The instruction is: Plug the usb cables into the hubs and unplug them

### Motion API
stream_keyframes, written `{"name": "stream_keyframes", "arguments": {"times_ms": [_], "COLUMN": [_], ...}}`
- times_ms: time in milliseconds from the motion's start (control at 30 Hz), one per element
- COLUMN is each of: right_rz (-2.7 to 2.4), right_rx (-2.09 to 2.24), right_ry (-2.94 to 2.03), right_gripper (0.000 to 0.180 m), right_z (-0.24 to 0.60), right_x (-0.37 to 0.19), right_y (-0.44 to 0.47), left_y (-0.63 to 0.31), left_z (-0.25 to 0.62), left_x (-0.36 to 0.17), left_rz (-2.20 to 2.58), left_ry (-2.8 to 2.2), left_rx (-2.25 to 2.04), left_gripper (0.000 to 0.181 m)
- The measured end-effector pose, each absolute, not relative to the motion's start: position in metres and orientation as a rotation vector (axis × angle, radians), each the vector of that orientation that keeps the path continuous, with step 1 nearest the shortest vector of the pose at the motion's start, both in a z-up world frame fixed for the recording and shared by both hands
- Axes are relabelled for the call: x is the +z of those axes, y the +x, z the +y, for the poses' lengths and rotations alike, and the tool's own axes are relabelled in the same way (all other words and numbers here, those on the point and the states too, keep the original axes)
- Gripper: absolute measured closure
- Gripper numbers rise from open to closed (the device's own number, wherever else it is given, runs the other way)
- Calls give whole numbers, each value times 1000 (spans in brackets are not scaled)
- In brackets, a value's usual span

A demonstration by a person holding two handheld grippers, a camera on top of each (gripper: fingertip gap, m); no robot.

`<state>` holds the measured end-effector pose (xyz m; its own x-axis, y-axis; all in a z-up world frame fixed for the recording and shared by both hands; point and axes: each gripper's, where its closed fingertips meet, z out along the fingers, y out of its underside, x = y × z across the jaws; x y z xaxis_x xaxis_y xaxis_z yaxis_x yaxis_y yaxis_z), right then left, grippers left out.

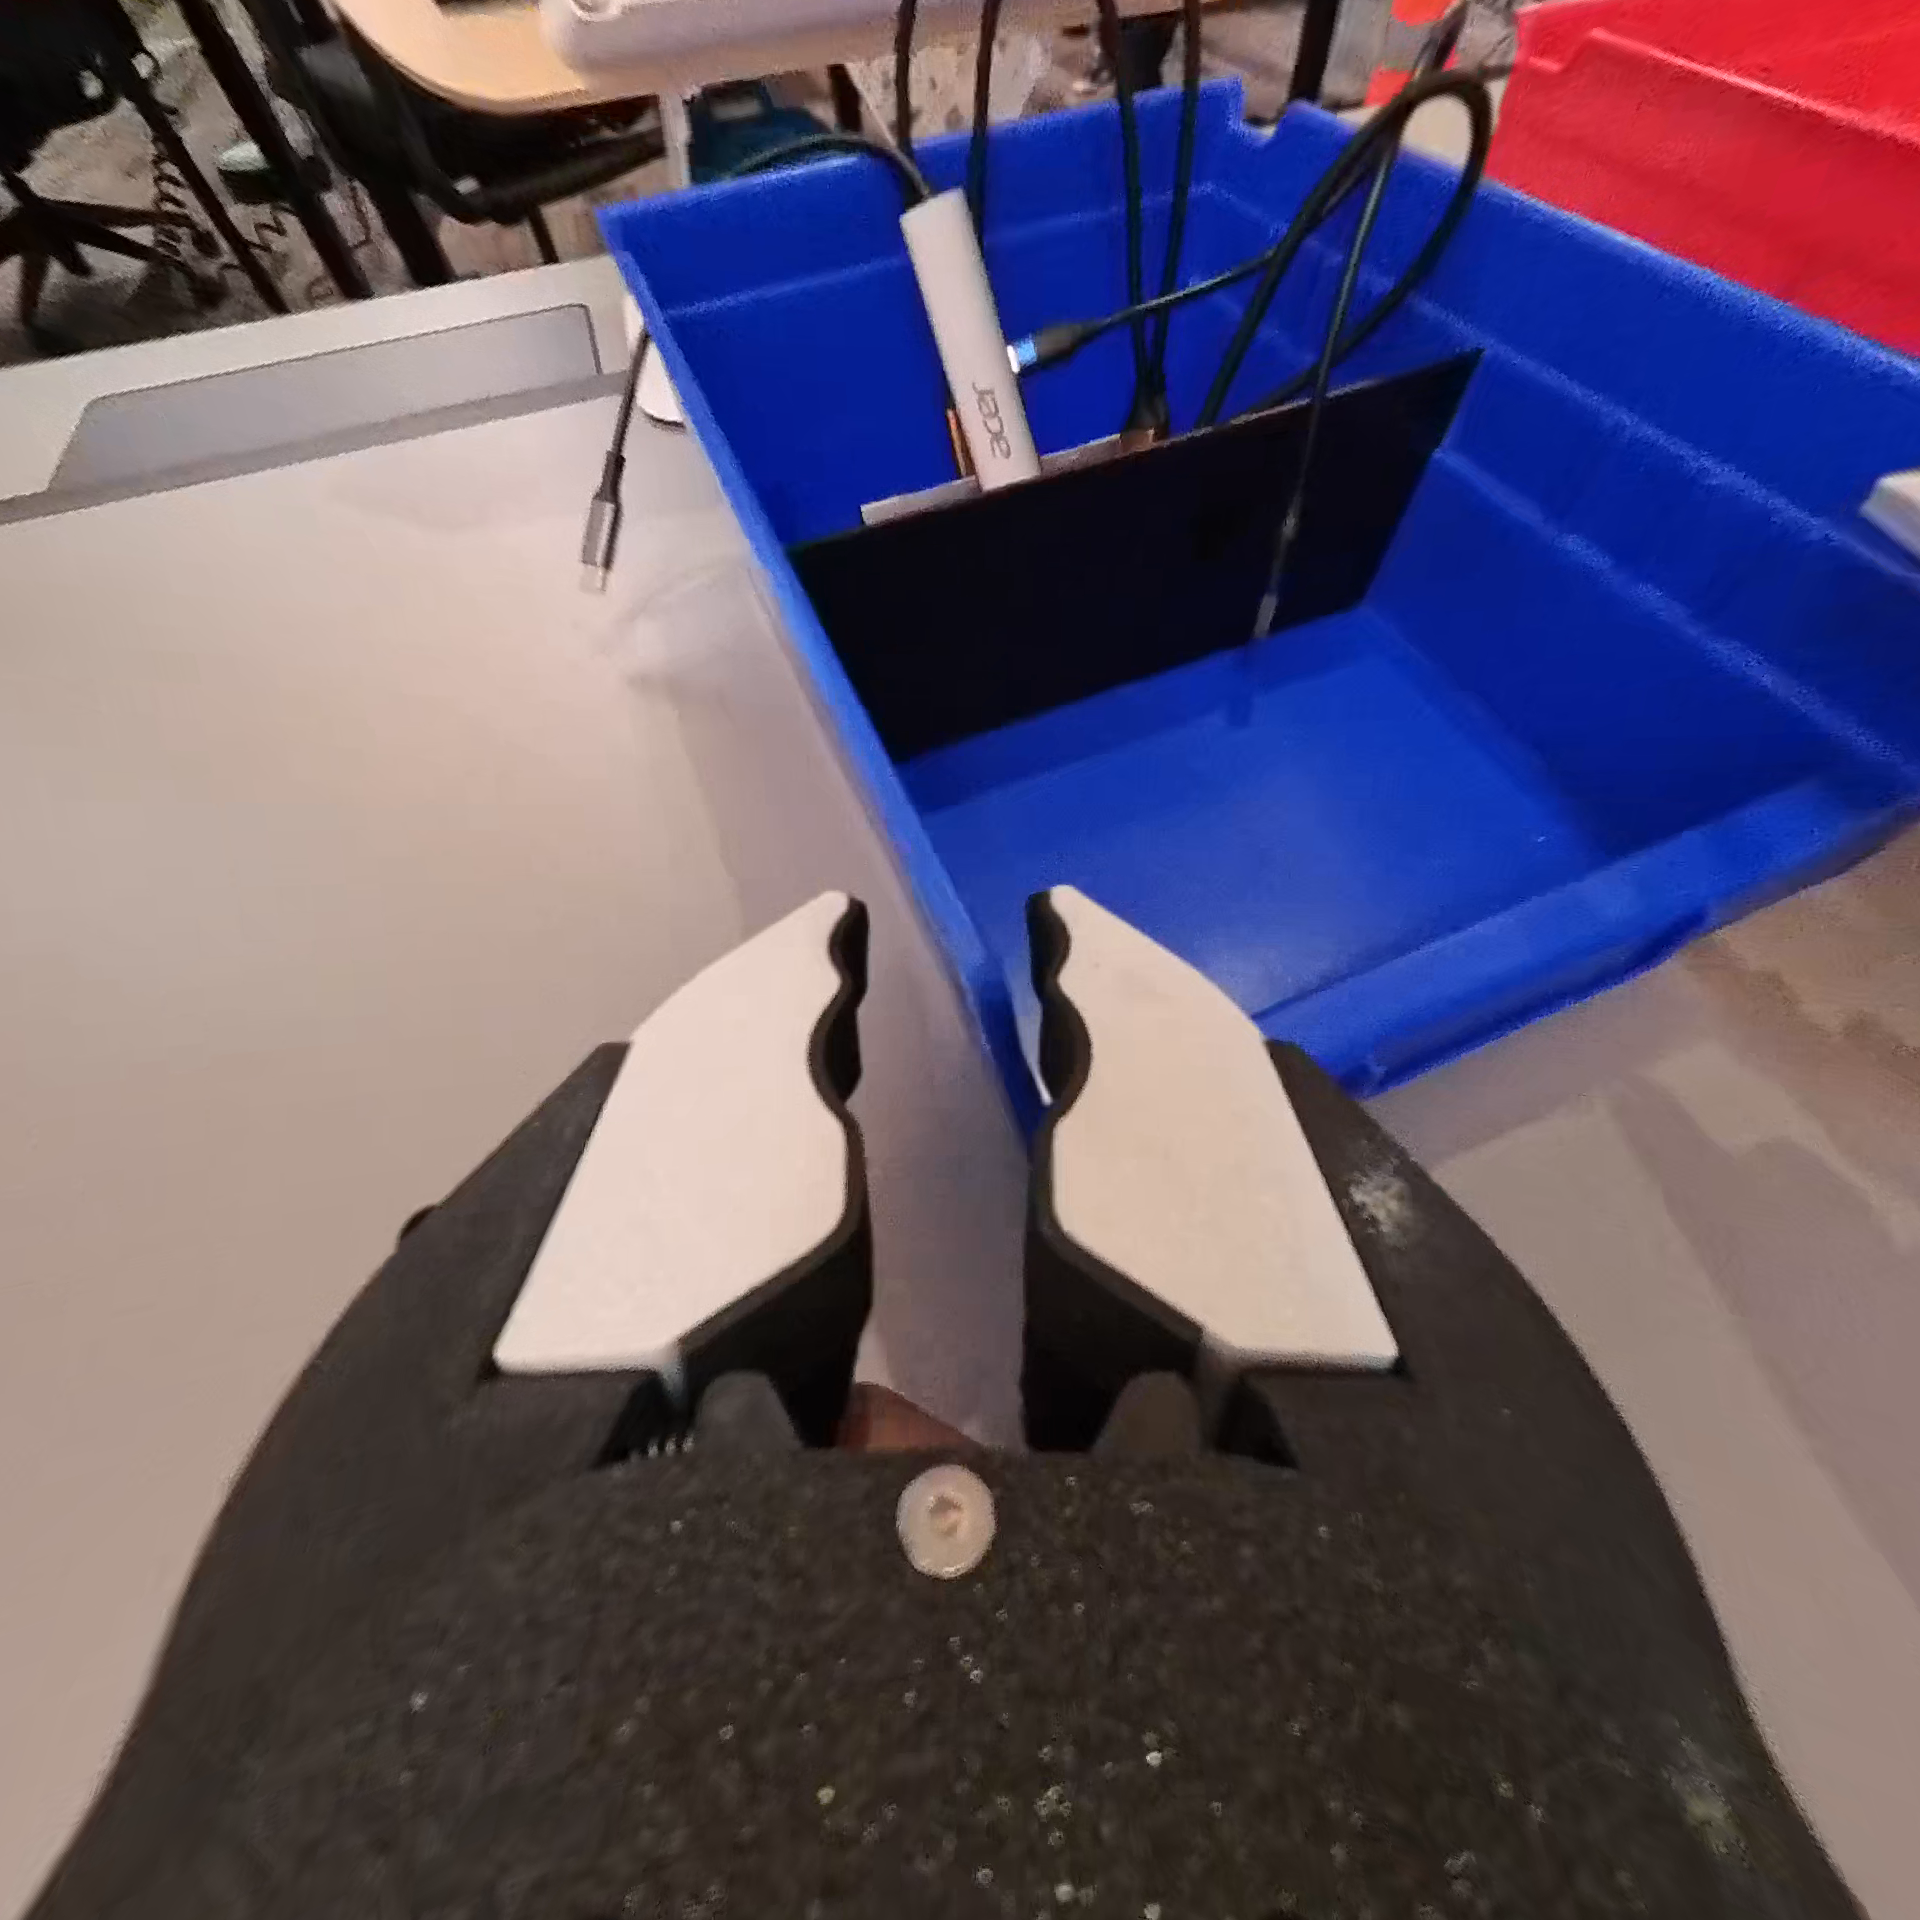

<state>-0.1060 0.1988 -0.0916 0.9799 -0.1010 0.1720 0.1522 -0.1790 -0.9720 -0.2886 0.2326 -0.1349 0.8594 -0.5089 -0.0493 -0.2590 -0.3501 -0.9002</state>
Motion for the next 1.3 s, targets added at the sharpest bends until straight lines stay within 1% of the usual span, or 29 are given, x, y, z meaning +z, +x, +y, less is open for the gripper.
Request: {"name": "stream_keyframes", "arguments": {"times_ms": [100,200,233,267,300,333,500,667,900,1100,1233,1300], "right_rz": [21,64,64,59,65,64,146,145,25,-81,-160,-225], "right_rx": [-194,-207,-195,-166,-142,-118,-78,29,118,123,128,156], "right_ry": [-1723,-1823,-1839,-1848,-1856,-1852,-1847,-1855,-1837,-1866,-1821,-1710], "right_gripper": [148,144,146,155,168,173,176,176,175,174,174,171], "right_z": [192,200,204,208,211,214,218,233,270,299,306,298], "right_x": [-88,-115,-120,-124,-125,-124,-119,-107,-91,-103,-119,-105], "right_y": [-100,-87,-87,-90,-92,-97,-113,-164,-275,-358,-379,-383], "left_y": [-280,-281,-281,-282,-284,-285,-303,-353,-464,-548,-573,-577], "left_z": [235,240,240,241,241,242,249,259,279,297,307,309], "left_x": [-137,-137,-137,-137,-137,-137,-137,-128,-107,-123,-134,-133], "left_rz": [567,539,525,513,505,502,451,377,276,205,164,100], "left_ry": [-1962,-1958,-1964,-1972,-1980,-1984,-2025,-2061,-2001,-2042,-2056,-2052], "left_rx": [-360,-383,-392,-394,-392,-386,-291,-259,-154,-169,-149,-178], "left_gripper": [152,154,155,158,163,166,174,177,177,177,177,177]}}
